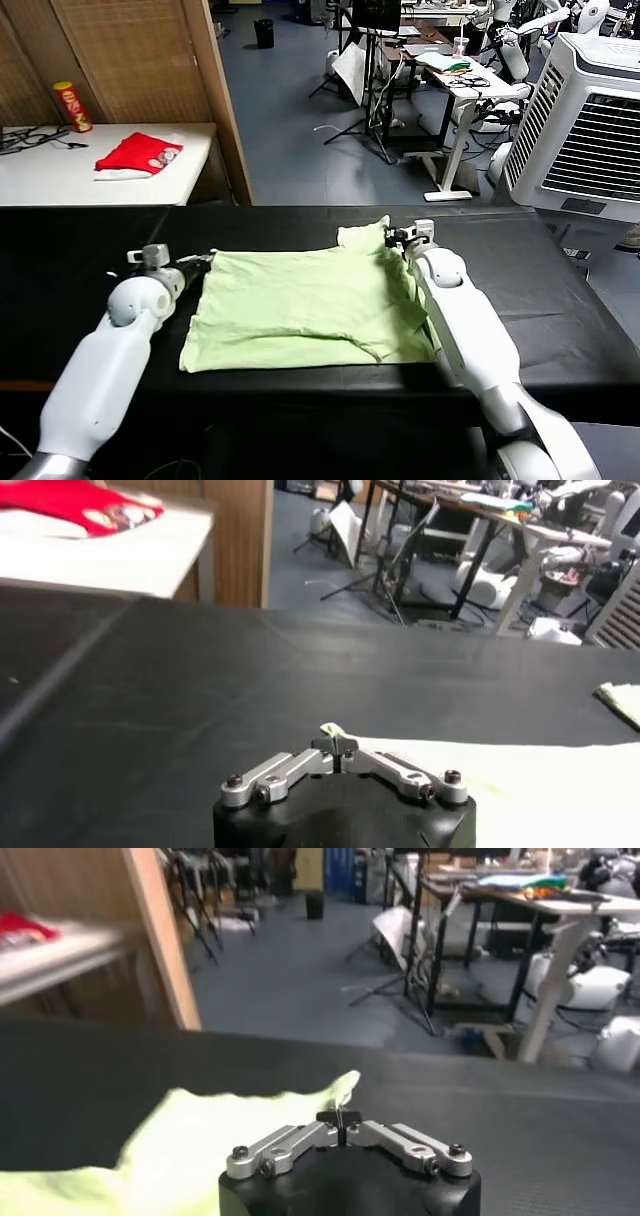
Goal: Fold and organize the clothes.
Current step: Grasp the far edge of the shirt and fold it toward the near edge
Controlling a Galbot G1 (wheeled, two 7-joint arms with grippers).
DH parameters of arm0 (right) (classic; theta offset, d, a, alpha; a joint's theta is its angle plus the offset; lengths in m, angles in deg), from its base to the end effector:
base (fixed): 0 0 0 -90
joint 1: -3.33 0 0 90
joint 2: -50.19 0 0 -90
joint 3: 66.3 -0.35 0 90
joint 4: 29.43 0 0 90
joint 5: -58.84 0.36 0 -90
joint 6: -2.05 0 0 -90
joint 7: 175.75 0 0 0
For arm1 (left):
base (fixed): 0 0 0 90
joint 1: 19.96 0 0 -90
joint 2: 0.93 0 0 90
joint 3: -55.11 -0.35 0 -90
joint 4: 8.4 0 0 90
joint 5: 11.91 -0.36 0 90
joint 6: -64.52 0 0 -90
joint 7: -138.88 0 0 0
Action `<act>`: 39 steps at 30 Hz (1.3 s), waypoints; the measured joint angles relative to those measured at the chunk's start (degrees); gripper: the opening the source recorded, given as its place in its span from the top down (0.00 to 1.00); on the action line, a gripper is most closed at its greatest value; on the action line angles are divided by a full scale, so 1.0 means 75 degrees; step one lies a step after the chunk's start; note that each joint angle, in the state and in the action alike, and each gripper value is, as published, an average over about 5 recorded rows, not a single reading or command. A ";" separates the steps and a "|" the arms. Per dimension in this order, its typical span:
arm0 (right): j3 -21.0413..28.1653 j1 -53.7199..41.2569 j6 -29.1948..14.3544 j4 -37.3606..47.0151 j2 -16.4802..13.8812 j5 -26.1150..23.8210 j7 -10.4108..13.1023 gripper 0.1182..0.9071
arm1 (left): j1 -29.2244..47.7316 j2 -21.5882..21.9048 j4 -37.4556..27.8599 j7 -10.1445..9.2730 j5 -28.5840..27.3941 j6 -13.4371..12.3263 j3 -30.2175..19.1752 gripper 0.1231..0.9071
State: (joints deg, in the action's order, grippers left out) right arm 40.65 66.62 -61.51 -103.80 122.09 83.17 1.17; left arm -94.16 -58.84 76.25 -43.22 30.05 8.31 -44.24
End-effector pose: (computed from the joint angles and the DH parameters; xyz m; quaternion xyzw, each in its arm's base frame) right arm 0.5013 -0.0428 -0.2585 0.1194 -0.9771 0.0047 0.1761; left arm 0.4372 0.1544 -0.2462 -0.0502 -0.9676 0.0544 0.2413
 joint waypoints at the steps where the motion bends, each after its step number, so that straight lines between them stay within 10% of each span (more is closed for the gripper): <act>1: -0.0018 0.0149 0.0089 -0.0264 -0.0104 0.0062 0.0055 0.99 | -0.0124 0.0066 0.0184 -0.0031 0.0042 0.0010 0.0049 0.99; 18: -0.0646 0.2535 0.1386 -0.3831 -0.1474 0.0735 0.0909 0.99 | -0.2723 0.0795 0.3036 -0.0401 0.0143 0.0143 0.1328 0.99; 39: -0.1065 0.4662 0.1683 -0.5258 -0.1657 -0.0043 0.0659 0.94 | -0.5351 0.0247 0.4492 -0.0339 -0.0892 0.0112 0.2278 0.99</act>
State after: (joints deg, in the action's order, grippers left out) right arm 32.66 101.59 -48.89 -143.24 109.66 82.85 6.12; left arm -134.29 -56.99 109.94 -45.76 23.35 9.15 -27.15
